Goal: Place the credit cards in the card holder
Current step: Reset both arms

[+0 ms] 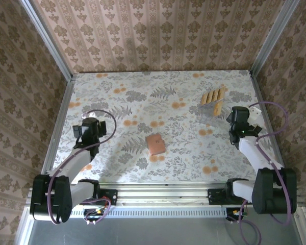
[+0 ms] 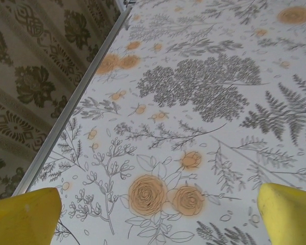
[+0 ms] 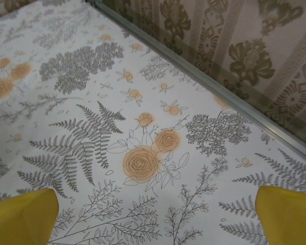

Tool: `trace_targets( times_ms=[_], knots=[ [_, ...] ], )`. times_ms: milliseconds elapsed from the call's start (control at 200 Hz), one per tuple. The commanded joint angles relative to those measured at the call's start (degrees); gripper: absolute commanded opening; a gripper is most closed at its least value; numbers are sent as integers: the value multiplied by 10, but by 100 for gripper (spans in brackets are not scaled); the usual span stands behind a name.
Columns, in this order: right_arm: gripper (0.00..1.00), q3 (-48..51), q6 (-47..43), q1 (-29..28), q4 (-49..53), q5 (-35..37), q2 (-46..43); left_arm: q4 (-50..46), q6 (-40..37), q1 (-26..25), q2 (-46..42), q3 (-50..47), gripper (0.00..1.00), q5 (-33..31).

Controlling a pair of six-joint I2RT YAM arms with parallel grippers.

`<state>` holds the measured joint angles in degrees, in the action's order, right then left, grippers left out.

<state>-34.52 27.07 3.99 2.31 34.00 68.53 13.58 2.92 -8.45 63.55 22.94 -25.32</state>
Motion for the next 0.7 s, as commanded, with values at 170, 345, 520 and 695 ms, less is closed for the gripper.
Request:
trace_targets(
  times_ms=[170, 345, 520, 695],
  knots=[
    [100, 72, -70, -4, -240, -53, 63, 186, -39, 16, 92, -12, 100, 57],
    [100, 99, -111, -6, -362, -111, 85, 274, -77, 15, 160, 5, 100, 96],
    [100, 123, -160, -22, -453, -172, 108, 381, -97, 17, 227, -7, 100, 113],
    [100, 148, -224, -59, -542, -208, 152, 336, -69, 46, 230, 12, 100, 164]
  ],
)
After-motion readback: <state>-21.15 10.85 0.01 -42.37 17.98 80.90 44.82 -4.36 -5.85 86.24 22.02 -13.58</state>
